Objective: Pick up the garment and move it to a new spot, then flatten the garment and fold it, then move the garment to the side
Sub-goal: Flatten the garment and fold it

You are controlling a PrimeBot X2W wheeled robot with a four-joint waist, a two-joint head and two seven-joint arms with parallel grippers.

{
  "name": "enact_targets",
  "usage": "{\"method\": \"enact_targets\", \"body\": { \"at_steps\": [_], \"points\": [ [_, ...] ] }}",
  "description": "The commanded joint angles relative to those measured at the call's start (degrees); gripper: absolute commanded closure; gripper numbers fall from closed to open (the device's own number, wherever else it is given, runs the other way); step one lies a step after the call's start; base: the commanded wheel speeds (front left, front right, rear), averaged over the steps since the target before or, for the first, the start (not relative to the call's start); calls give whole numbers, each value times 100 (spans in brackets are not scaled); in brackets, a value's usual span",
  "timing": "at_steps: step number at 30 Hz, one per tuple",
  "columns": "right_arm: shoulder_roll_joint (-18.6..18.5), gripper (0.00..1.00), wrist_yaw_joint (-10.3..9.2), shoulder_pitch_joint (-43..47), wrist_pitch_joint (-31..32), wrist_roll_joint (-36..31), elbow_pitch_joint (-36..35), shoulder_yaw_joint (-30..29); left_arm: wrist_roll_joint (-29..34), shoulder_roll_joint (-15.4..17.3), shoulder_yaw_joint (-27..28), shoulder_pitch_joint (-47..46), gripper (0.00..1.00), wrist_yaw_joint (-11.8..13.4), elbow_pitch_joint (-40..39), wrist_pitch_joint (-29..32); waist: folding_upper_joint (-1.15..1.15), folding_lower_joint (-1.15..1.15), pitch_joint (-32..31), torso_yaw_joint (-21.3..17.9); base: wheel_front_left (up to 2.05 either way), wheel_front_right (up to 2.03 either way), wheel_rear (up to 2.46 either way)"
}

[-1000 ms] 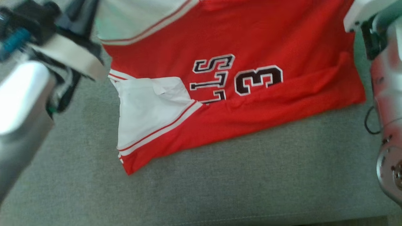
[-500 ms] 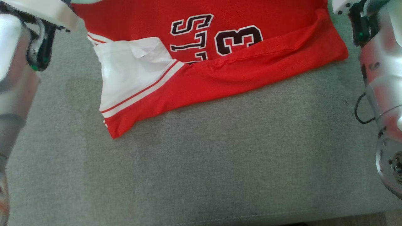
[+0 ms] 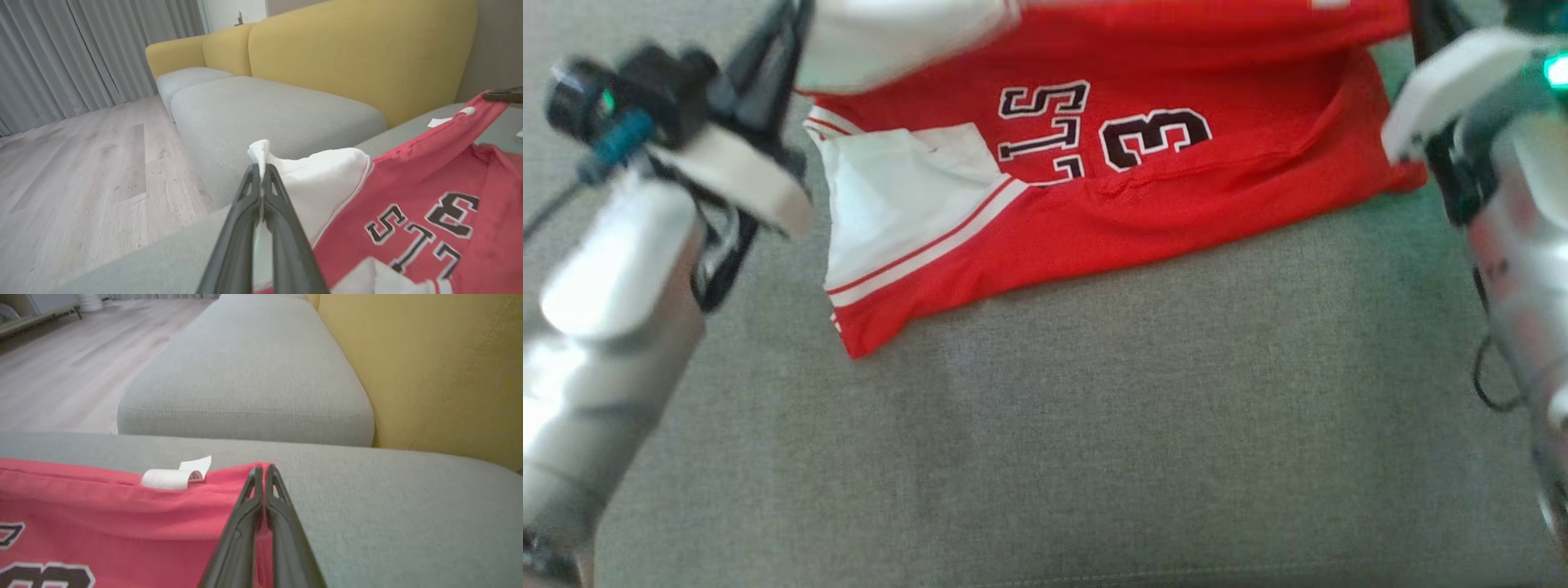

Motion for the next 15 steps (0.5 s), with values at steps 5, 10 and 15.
{"method": "enact_targets", "body": {
  "at_steps": [5, 10, 15],
  "points": [
    [-441, 100, -5, 592, 443, 652, -612, 978, -16, 452, -79, 423, 100, -22, -522, 271, 0, 1, -276, 115, 0, 0, 0],
    [-1192, 100, -5, 1130, 905, 1267, -1263, 2137, -119, 759, -329, 1070, 100, 16, -1111, 744, 0, 1, -384, 159, 0, 0, 0],
    [-1673, 100, -5, 1259, 1118, 1614, -1545, 2807, -184, 961, -439, 1363, 100, 90, -1527, 1028, 0, 1, -404, 171, 0, 0, 0]
  ]
}}
